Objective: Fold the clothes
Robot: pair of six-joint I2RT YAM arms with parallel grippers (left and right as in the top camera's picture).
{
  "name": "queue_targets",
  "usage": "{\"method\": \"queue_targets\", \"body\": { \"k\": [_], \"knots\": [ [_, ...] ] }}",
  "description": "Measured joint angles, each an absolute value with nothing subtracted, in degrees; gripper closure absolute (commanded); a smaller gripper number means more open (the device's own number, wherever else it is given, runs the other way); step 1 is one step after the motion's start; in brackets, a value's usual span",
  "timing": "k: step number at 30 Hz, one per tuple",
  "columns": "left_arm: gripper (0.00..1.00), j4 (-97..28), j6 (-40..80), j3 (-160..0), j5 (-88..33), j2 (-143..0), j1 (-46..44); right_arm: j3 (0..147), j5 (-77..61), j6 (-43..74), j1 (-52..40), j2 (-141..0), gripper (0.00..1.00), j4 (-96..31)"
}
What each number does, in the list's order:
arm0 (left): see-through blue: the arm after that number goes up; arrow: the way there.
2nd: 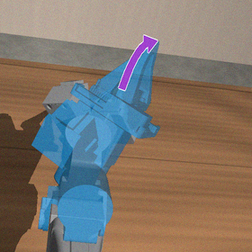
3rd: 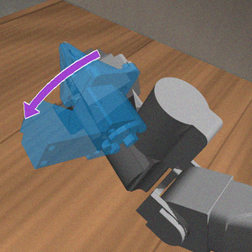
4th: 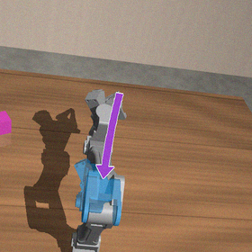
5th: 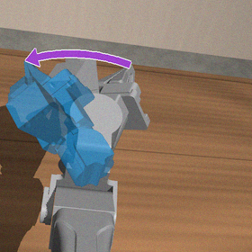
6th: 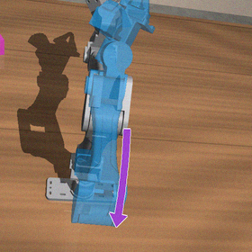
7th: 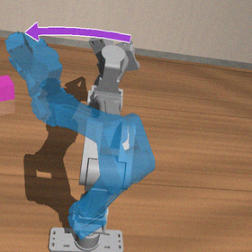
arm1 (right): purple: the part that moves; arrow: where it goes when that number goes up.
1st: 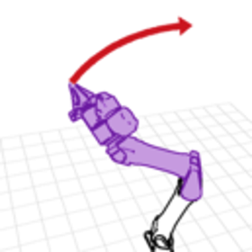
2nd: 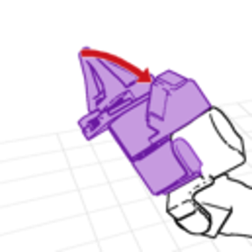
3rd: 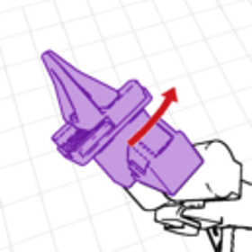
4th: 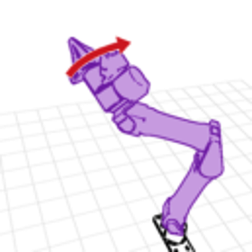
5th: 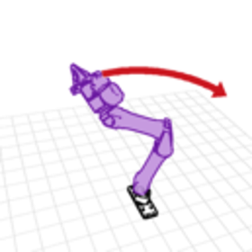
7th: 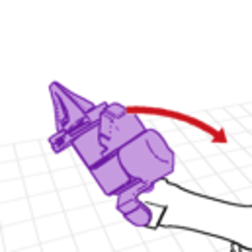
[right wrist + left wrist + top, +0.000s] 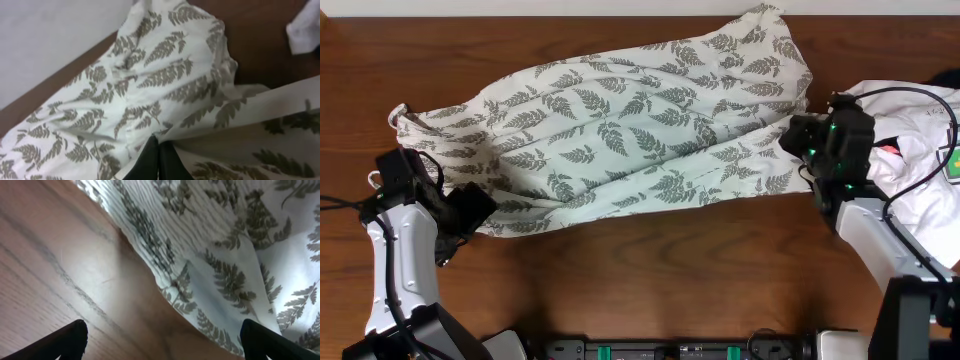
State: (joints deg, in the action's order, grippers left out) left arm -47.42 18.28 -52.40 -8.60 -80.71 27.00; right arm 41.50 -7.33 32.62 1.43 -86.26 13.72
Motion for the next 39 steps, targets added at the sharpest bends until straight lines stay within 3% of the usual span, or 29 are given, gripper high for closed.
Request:
{"method": "queue_targets", "body": {
  "k": [28, 39],
  "knots": [
    [0.02, -48.2, 18.4, -52.1, -11.3, -80.7, 27.0, 54.7, -5.4, 30.9, -0.9, -106.0, 0.99, 13.9],
    [0.02, -48.2, 18.4, -52.1, -11.5, -80.7, 27.0, 60.2, -5.3, 28.9, -1.1, -106.9, 0.99, 12.9]
  ]
}}
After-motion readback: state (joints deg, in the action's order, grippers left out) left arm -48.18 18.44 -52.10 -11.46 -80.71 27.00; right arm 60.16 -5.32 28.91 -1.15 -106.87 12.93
